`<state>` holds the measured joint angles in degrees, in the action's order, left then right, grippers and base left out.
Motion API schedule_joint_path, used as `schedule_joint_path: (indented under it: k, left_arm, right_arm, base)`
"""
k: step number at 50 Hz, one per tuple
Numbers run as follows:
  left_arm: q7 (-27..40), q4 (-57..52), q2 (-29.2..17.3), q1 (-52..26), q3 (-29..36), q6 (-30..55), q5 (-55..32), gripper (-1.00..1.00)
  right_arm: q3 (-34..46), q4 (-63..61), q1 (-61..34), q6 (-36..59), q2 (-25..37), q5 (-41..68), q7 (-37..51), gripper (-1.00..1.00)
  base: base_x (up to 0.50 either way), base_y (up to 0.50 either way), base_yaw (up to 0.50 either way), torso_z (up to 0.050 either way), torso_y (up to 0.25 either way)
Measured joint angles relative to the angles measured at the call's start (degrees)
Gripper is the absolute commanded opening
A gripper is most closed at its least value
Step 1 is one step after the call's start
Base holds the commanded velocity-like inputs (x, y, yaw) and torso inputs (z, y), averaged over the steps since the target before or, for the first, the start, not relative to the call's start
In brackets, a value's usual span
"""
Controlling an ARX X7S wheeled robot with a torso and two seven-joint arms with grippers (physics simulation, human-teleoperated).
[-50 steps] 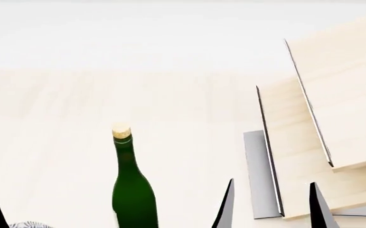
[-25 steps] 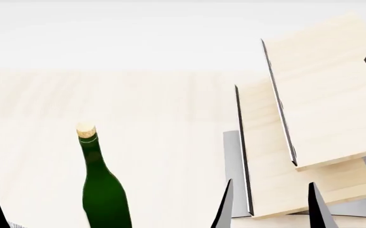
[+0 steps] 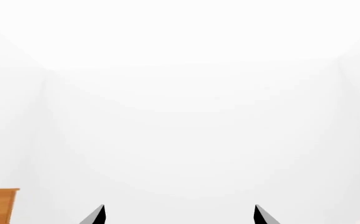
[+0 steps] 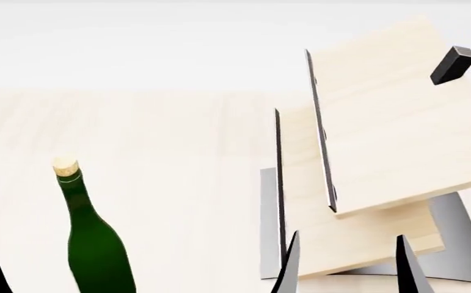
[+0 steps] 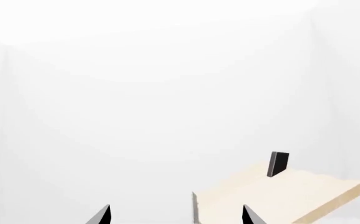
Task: Put the wine bottle on the wine rack.
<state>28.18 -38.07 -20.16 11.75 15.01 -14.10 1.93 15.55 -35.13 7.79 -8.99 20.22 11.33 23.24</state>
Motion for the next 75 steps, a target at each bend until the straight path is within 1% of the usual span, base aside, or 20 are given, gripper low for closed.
schedule_joint_path:
  k: [12, 31, 39, 49, 59, 69, 75]
  left_arm:
    - [0.24, 0.05, -0.19, -0.03, 0.11, -0.08, -0.05, 1.00]
    - [0.59, 0.11, -0.46, -0.15, 0.32, -0.09, -0.12, 1.00]
    - [0.66, 0.10, -0.49, -0.24, 0.65, 0.02, 0.09, 1.00]
    - [0.80, 0.03, -0.64, -0.34, 0.77, 0.14, 0.09, 1.00]
    - [1.06, -0.12, -0.83, -0.37, 0.68, 0.18, 0.03, 1.00]
    - [1.33, -0.37, -1.10, -0.33, 0.45, 0.20, -0.18, 1.00]
    - [1.50, -0.57, -1.29, -0.28, 0.27, 0.20, -0.35, 1.00]
  right_arm:
    - [0.18, 0.14, -0.05, -0.11, 0.14, -0.01, 0.20, 1.00]
    - [1.00, 0.36, -0.33, 0.33, 0.45, -1.16, 0.44, 1.00]
    - [1.28, -1.86, -1.03, 2.04, 0.46, -1.91, 1.09, 1.00]
    - [2.66, -6.89, -7.00, 10.13, -0.28, -2.63, 1.62, 1.00]
    - [4.65, -9.89, -18.12, 24.01, -1.27, -1.80, 1.06, 1.00]
    - [7.58, -10.42, -28.12, 33.66, -1.29, -2.96, -0.32, 1.00]
    - [7.60, -9.17, -33.13, 38.21, -1.80, -0.22, -2.64, 1.00]
  base:
    - [0.00, -0.14, 0.00, 0.000, 0.000]
    - [0.00, 0.00, 0.00, 0.000, 0.000]
    - [0.00, 0.00, 0.00, 0.000, 0.000]
    - [0.00, 0.00, 0.00, 0.000, 0.000]
    - [0.00, 0.00, 0.00, 0.000, 0.000]
    - [0.00, 0.00, 0.00, 0.000, 0.000]
    - [0.00, 0.00, 0.00, 0.000, 0.000]
